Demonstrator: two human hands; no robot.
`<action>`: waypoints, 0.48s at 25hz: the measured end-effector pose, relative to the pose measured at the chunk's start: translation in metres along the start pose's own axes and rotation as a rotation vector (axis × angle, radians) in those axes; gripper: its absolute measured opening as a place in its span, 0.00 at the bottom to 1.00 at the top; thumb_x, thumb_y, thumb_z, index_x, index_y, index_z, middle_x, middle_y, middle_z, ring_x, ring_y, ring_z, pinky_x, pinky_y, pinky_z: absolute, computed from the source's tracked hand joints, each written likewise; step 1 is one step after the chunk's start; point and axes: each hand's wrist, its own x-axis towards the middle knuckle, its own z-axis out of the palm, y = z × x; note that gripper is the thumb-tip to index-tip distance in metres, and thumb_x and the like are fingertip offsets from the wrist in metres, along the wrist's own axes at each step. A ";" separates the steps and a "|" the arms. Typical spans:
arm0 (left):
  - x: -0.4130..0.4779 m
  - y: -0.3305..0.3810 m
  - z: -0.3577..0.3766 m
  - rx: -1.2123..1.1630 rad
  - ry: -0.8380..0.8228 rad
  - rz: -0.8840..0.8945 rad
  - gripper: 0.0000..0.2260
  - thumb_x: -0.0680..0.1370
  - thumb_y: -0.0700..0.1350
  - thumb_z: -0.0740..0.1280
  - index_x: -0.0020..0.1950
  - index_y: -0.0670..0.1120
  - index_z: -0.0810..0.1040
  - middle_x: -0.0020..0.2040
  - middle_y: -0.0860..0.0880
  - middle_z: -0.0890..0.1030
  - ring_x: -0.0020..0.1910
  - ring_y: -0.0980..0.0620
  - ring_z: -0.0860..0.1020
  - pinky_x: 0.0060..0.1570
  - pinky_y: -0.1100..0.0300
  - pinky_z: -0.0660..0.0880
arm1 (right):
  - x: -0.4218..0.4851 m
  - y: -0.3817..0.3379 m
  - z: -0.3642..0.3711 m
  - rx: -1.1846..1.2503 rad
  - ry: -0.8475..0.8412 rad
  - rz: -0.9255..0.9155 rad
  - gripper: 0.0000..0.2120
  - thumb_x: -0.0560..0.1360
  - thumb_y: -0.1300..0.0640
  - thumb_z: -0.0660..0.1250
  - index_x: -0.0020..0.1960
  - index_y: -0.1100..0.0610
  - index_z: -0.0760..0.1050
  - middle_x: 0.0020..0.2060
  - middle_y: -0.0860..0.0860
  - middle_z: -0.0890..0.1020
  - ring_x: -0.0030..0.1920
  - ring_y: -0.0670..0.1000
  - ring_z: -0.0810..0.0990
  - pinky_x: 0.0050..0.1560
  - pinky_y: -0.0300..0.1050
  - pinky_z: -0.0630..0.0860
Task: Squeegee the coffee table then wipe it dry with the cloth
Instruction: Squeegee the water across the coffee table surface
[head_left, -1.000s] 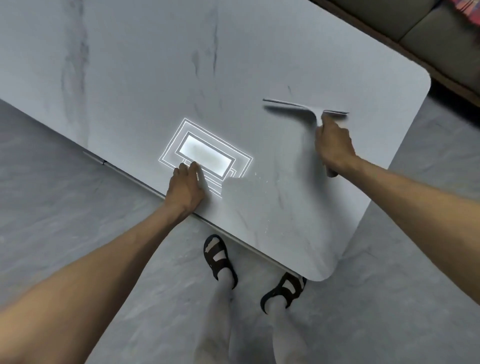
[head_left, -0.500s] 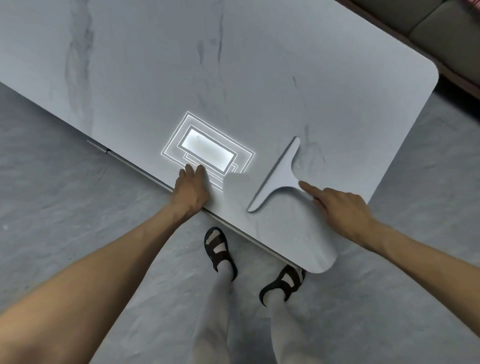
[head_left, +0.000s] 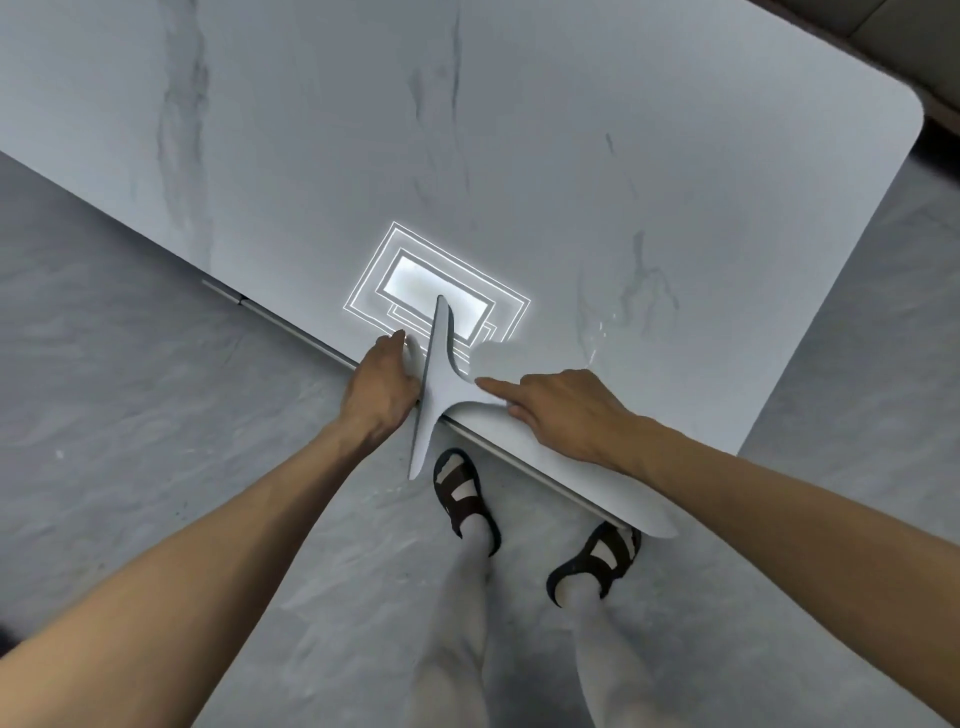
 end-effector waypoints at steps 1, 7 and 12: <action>0.000 0.002 0.002 0.016 -0.015 0.011 0.21 0.74 0.37 0.62 0.67 0.40 0.69 0.61 0.40 0.75 0.58 0.39 0.74 0.51 0.54 0.69 | 0.000 0.000 0.006 -0.044 0.002 -0.011 0.23 0.83 0.51 0.52 0.76 0.39 0.55 0.41 0.50 0.77 0.34 0.53 0.74 0.33 0.44 0.65; -0.014 0.044 0.028 0.217 -0.103 0.180 0.25 0.73 0.36 0.62 0.70 0.39 0.64 0.64 0.40 0.69 0.60 0.40 0.69 0.58 0.49 0.69 | -0.073 0.059 0.015 -0.095 0.015 0.149 0.22 0.82 0.49 0.51 0.74 0.35 0.54 0.42 0.48 0.78 0.37 0.56 0.79 0.35 0.47 0.73; -0.026 0.089 0.059 0.293 -0.227 0.165 0.27 0.76 0.37 0.59 0.75 0.40 0.56 0.71 0.36 0.61 0.67 0.35 0.63 0.65 0.46 0.66 | -0.141 0.117 0.006 -0.128 -0.050 0.257 0.22 0.82 0.46 0.48 0.74 0.33 0.53 0.38 0.45 0.70 0.38 0.53 0.79 0.36 0.48 0.74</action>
